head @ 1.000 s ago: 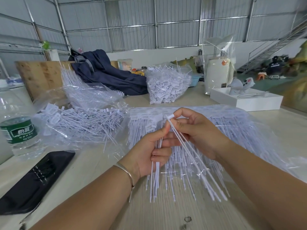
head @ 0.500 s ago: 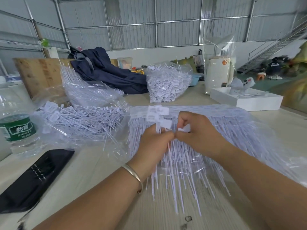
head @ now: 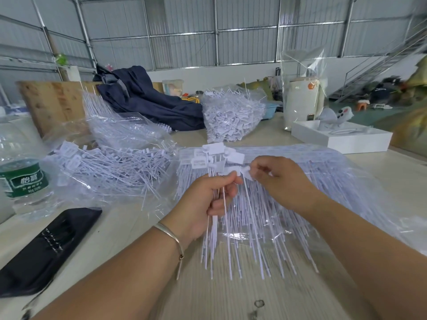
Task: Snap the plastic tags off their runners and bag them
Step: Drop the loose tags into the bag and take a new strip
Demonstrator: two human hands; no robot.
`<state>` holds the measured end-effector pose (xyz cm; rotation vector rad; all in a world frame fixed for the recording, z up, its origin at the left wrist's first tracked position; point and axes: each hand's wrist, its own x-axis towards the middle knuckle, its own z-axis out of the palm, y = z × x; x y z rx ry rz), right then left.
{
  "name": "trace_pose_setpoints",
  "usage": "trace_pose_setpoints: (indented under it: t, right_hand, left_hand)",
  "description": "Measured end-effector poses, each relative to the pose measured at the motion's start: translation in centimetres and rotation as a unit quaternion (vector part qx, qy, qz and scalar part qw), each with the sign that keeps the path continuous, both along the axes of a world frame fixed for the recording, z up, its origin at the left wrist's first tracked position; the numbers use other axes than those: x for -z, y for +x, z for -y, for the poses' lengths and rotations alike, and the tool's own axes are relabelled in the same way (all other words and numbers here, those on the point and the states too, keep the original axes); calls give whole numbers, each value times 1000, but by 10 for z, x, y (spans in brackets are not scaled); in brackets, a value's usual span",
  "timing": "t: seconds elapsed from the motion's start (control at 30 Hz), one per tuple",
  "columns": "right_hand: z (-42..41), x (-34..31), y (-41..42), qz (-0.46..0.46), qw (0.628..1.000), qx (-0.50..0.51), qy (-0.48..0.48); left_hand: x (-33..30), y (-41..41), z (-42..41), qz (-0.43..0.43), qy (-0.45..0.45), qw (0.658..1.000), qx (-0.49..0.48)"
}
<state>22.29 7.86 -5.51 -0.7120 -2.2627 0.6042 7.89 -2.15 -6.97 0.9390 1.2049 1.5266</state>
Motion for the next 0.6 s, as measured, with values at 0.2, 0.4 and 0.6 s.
trace_pose_setpoints:
  t: [0.2,0.4,0.6]
  right_hand:
    - [6,0,-9,-50,995,-61,-68]
    - [1,4,-8,-69,985,-77,-134]
    - [-6,1,2,-96,965,-110,-218]
  left_hand:
    - [-2,-1,1,1,-84,996,34]
    - [-1,-5,0,-19,-64,998,1]
    - [-2,-6,1,-59,-79,995,17]
